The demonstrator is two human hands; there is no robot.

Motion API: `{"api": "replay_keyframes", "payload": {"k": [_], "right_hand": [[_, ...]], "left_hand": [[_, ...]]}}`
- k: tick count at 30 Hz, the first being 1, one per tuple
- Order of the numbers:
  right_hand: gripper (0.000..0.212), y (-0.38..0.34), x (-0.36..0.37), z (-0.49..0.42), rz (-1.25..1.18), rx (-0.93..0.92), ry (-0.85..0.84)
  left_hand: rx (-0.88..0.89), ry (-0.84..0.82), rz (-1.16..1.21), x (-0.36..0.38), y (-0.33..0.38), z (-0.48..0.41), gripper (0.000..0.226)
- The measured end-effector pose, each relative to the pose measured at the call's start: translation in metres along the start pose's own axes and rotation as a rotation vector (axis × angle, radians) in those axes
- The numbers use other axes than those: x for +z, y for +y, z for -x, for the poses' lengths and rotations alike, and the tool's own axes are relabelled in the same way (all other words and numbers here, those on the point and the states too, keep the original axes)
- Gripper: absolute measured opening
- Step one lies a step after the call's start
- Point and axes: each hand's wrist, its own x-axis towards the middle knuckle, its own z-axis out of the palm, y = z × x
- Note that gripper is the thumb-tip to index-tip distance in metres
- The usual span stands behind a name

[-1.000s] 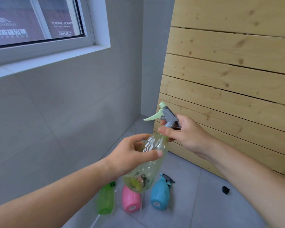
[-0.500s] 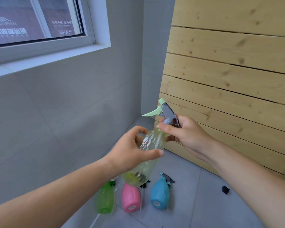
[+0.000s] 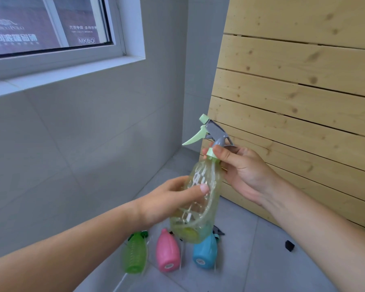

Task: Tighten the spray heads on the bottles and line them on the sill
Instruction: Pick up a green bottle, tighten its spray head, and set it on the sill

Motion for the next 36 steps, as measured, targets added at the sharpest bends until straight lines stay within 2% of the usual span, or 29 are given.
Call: {"api": "replay_keyframes", "payload": {"k": [3,7,11,14,20,24,27,30,34,36], "right_hand": [[0.036,-0.002,0.003,0.005,-0.056,0.049,-0.120],[0.035,-0.009,0.004,0.008,-0.092,0.041,-0.213],[0.033,-0.006,0.006,0.003,-0.047,0.000,-0.155],[0.027,-0.005,0.011,-0.001,0.007,-0.044,-0.095],[0.019,0.003,0.013,-0.007,0.004,-0.069,-0.039],[0.020,0.004,0.012,-0.009,-0.007,-0.076,-0.031],[0.027,0.006,0.012,-0.010,-0.009,-0.047,-0.031],[0.031,0.007,0.014,-0.010,0.086,-0.041,-0.011],[0.041,0.013,0.029,-0.010,0.321,-0.058,-0.038],[0.036,0.016,0.043,-0.013,0.392,-0.082,-0.093]], "left_hand": [[0.008,-0.022,0.072,0.001,-0.002,0.002,0.062],[0.091,-0.056,0.121,-0.001,-0.002,0.000,0.062],[0.124,0.009,0.074,0.001,0.001,-0.002,0.063],[0.144,0.088,0.015,-0.001,0.001,-0.006,0.072],[0.131,0.182,-0.065,-0.002,-0.003,-0.009,0.070],[0.126,0.239,-0.127,-0.003,-0.001,-0.009,0.064],[0.109,0.205,-0.120,-0.006,-0.001,-0.009,0.064],[0.104,0.235,-0.119,-0.015,-0.002,-0.008,0.059],[0.131,0.349,0.011,-0.034,0.007,-0.009,0.062],[0.151,0.368,0.070,-0.043,0.017,-0.008,0.051]]}}
